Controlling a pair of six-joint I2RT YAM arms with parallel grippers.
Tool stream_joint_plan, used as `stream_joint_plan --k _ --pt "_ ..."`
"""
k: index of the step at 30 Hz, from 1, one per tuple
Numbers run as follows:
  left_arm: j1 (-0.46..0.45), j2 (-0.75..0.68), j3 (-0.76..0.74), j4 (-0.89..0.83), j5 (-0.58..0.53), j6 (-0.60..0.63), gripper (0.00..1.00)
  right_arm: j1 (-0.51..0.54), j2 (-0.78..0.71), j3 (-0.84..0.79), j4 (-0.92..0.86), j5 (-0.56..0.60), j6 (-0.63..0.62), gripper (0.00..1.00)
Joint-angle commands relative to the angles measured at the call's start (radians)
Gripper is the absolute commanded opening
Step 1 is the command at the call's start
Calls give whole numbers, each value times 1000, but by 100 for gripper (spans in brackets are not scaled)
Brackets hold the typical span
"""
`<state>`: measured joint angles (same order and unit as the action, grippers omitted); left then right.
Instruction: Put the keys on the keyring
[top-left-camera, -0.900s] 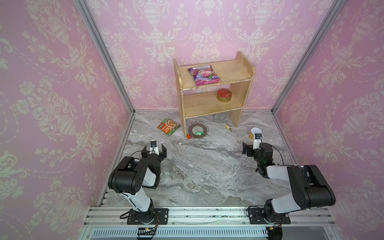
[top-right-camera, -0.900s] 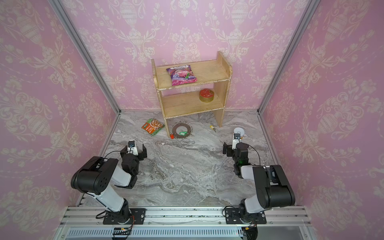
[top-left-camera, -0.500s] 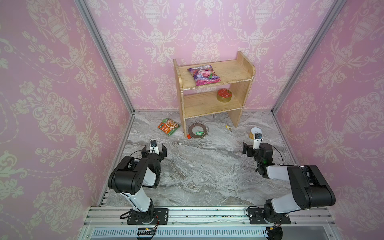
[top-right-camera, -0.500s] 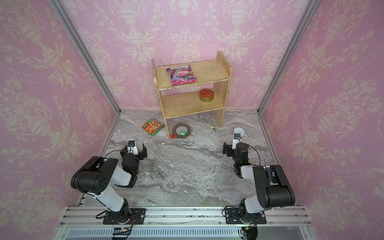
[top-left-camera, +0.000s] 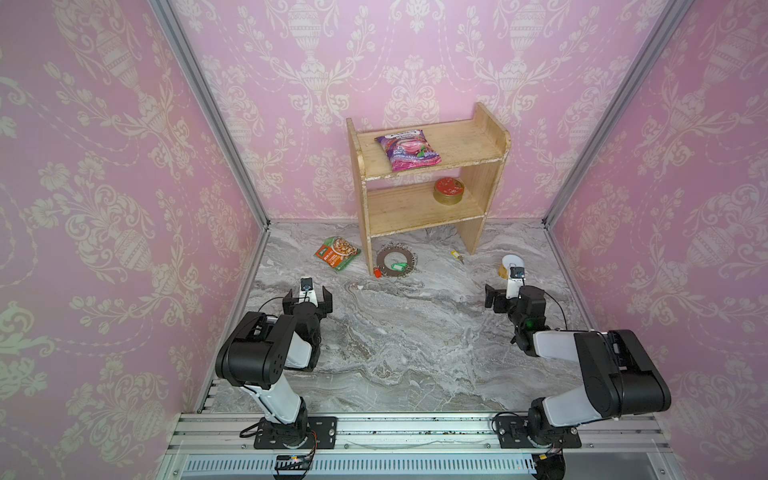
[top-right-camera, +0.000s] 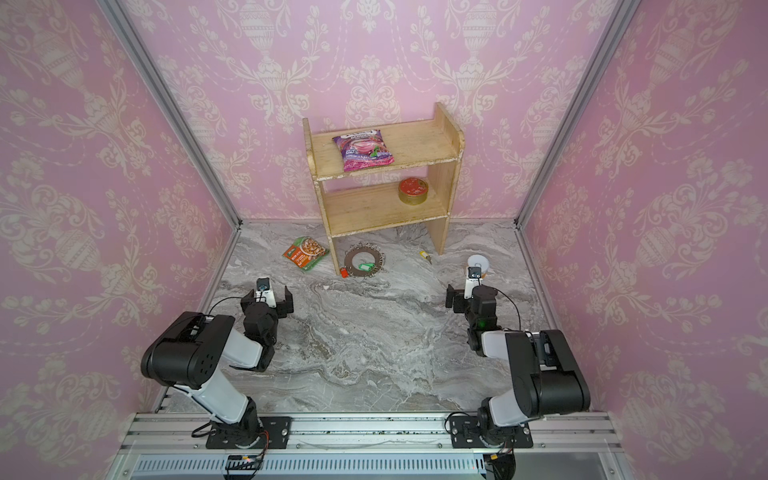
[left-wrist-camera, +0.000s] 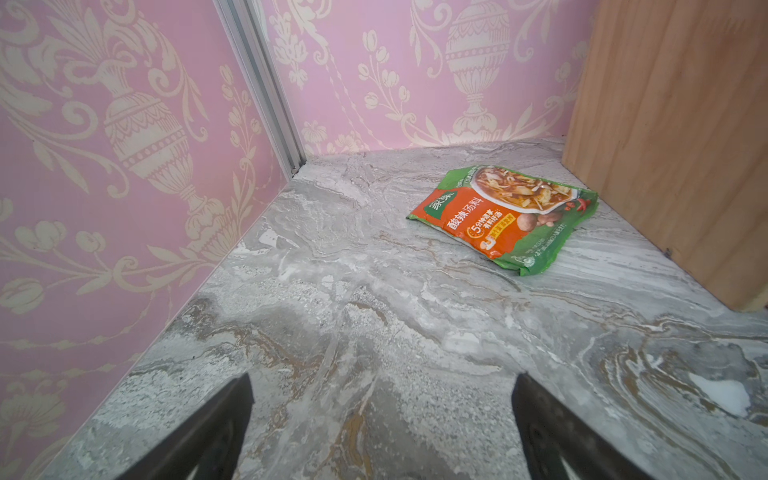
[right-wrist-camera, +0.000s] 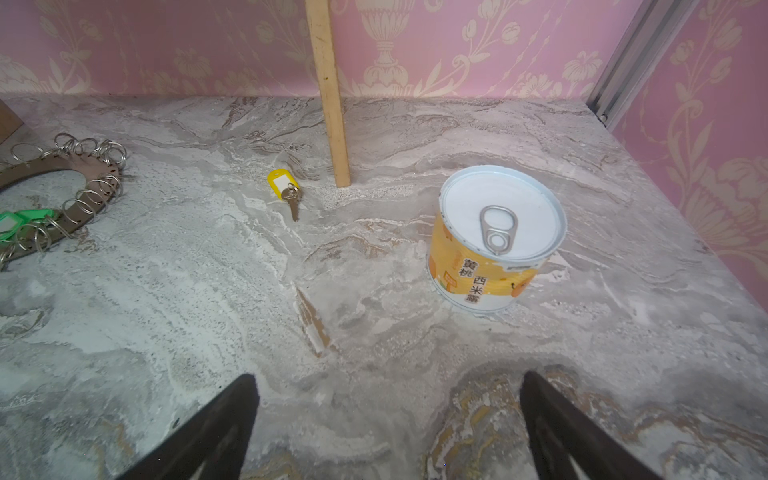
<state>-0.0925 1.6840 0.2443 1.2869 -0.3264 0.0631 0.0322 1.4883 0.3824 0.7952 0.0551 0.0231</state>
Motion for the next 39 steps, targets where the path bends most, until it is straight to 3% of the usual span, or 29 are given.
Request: stream_joint_plan --k 1,9,10,12,13,15,17,22,26,29,34,39 --pt "10 -14 15 -31 18 -12 99 -7 12 22 -10 -13 9 100" --pt "10 -22 1 -11 32 -4 99 -7 -10 35 -45 -42 -6 100" --pt "10 -35 -15 8 35 -3 99 -1 -47 63 -120 -63 -24 100" --pt "-14 -108 -28 -12 -10 22 99 24 -132 194 -438 -4 20 100" --pt "-31 -160 -13 -86 -30 40 99 32 -144 239 -537 -12 36 100" --pt "-65 -302 78 -402 -39 52 99 80 -161 311 -690 -32 42 100" --pt "-66 -400 190 -695 -9 -17 99 137 -156 371 -797 -57 49 100" --pt "-70 -483 295 -908 73 -136 99 274 -36 548 -1024 -222 32 100" --pt "-81 -515 293 -969 137 -236 99 364 91 655 -1041 -333 30 100" --pt "-93 -541 258 -959 150 -265 99 380 193 736 -980 -380 133 96" --pt "-94 -570 225 -963 155 -285 99 382 383 907 -936 -307 326 76" --pt "-95 -568 228 -963 169 -280 99 394 525 1033 -907 -222 457 75"
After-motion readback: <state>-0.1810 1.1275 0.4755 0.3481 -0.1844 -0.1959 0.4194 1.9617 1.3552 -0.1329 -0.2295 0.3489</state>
